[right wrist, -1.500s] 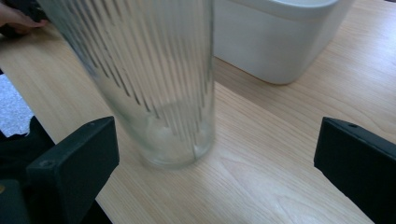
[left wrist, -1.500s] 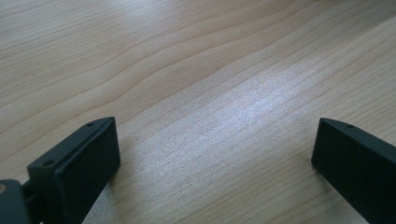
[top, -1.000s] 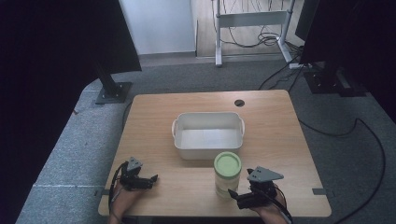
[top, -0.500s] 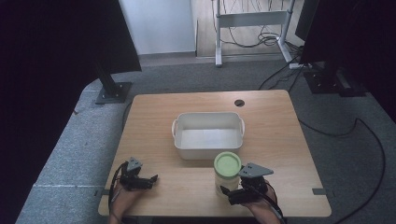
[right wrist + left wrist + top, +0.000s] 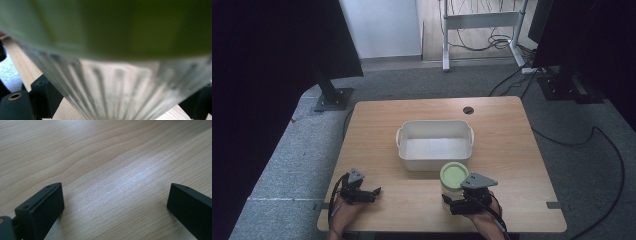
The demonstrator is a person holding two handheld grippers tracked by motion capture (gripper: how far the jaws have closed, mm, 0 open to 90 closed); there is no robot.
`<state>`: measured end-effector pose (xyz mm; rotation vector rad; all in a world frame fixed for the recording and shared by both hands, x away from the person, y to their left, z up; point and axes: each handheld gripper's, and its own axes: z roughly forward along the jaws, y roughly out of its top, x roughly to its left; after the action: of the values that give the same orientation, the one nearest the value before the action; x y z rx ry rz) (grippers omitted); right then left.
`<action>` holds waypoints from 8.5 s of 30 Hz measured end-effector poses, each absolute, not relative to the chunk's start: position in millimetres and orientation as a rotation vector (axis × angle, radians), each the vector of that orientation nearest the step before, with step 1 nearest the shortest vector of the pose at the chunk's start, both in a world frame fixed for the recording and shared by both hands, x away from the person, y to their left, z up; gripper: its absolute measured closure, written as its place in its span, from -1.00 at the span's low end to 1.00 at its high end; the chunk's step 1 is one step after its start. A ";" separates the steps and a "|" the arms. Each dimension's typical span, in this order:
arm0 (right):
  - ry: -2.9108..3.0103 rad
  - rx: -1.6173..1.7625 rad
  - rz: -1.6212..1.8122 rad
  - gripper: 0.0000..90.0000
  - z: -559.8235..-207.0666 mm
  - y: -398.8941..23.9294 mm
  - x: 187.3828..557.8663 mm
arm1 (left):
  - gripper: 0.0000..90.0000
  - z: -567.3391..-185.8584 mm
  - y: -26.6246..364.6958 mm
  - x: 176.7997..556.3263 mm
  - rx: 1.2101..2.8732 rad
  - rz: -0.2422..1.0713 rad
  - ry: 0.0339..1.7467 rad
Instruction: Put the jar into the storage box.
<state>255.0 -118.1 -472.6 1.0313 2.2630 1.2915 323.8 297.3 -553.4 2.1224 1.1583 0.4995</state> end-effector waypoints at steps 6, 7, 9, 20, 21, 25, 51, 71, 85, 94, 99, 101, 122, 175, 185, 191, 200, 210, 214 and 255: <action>2.238 1.035 1.231 -0.76 -468.1 -112.9 251.7 | -0.98 -553.4 297.3 323.8 2.122 0.499 1.158; 2.238 1.035 1.231 -0.76 -468.1 -112.9 251.7 | -0.98 -553.4 297.3 323.8 2.122 0.499 1.159; 2.232 1.045 1.236 -0.76 -467.7 -113.2 252.2 | -0.98 -553.4 297.3 323.8 2.122 0.499 1.158; 2.227 1.054 1.240 -0.76 -462.5 -111.4 256.9 | -0.98 -553.4 297.3 323.8 2.122 0.499 1.158; 2.226 1.048 1.237 -0.76 -461.5 -111.4 257.3 | -0.98 -553.4 297.3 323.8 2.122 0.499 1.159; 2.224 1.048 1.234 -0.76 -458.1 -111.0 258.7 | -0.98 -553.4 297.3 323.8 2.122 0.499 1.159; 2.211 1.033 1.255 -0.76 -426.5 -111.0 283.6 | -0.98 -553.4 297.2 323.8 2.120 0.499 1.159; 2.225 0.982 1.280 -0.76 -390.5 -109.2 302.4 | -0.98 -553.3 297.3 323.9 2.122 0.500 1.158; 2.213 0.961 1.306 -0.76 -363.9 -106.0 321.3 | -0.98 -553.3 297.4 323.9 2.123 0.500 1.158; 2.187 0.965 1.308 -0.76 -354.9 -103.2 338.7 | -0.98 -553.3 297.3 323.9 2.122 0.500 1.158; 2.177 0.977 1.305 -0.76 -354.9 -100.9 350.5 | -0.98 -553.3 297.3 323.9 2.122 0.500 1.158; 2.173 0.979 1.299 -0.76 -355.7 -100.2 355.5 | -0.98 -553.3 297.3 323.9 2.122 0.500 1.159; 2.162 0.980 1.275 -0.76 -376.0 -81.0 403.3 | -0.98 -553.3 297.5 323.9 2.124 0.500 1.156; 2.150 1.127 1.203 -0.77 -459.1 -66.8 423.4 | -0.98 -553.3 297.5 323.9 2.126 0.500 1.155; 2.171 1.129 1.215 -0.81 -459.7 -67.5 425.2 | -0.98 -553.3 297.5 323.9 2.125 0.500 1.155; 2.219 1.083 1.227 -0.95 -454.5 -68.7 425.4 | -0.98 -553.3 297.5 323.9 2.125 0.500 1.155; 2.225 1.076 1.236 -0.95 -452.5 -75.1 420.2 | -0.98 -553.3 297.5 323.9 2.126 0.500 1.155; 2.223 1.070 1.238 -0.95 -448.2 -84.2 413.3 | -0.98 -553.4 297.4 323.9 2.123 0.500 1.157; 2.234 1.050 1.233 -0.95 -446.9 -85.8 410.4 | -0.98 -553.4 297.4 323.9 2.123 0.500 1.156; 2.273 0.957 1.233 -0.94 -443.2 -104.7 381.1 | -0.98 -553.4 297.4 323.9 2.124 0.501 1.155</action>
<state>381.1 -104.7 -443.2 0.9565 2.2731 1.2335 323.9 297.4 -553.4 2.1244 1.1551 0.5006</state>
